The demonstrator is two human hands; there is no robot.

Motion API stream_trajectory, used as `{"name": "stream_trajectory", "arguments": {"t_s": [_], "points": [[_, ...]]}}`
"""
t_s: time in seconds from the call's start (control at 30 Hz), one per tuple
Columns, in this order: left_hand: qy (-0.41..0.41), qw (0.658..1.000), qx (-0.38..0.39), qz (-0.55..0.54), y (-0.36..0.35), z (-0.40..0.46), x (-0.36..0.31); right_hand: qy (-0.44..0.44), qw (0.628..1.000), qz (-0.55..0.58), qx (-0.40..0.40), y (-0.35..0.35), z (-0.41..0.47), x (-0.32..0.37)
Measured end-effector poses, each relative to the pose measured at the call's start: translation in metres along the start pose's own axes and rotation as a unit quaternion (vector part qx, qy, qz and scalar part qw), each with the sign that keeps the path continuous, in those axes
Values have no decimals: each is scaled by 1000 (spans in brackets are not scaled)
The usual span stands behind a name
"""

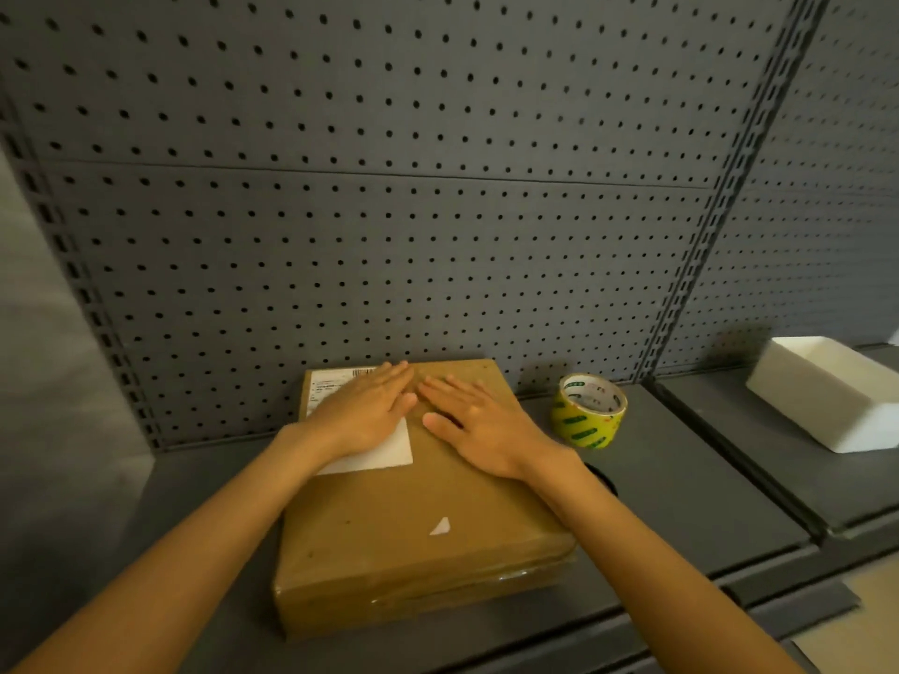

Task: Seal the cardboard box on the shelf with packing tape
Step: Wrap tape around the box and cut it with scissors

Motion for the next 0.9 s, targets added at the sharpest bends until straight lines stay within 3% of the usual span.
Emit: {"name": "stream_trajectory", "arguments": {"t_s": [0.2,0.47,0.8,0.9], "points": [[-9,998,5,58,-9,-2,10,-67,998,-14,4,-8,-2,-10],[-7,998,11,59,-9,-4,9,-114,993,29,-26,-5,1,-20],[-8,999,8,50,-10,-4,10,-202,977,-45,-43,-1,-13,-34],[-7,999,3,48,-10,-4,10,-93,990,-74,-74,4,-8,-17]]}}
Point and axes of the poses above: each hand's wrist, its own z-axis towards the middle knuckle, its own y-axis out of the back of the hand, x = y × z, the point moved 6 cm from there along z, towards the middle knuckle, and after that the axes turned 6 degrees about y, right-handed, at the moved point
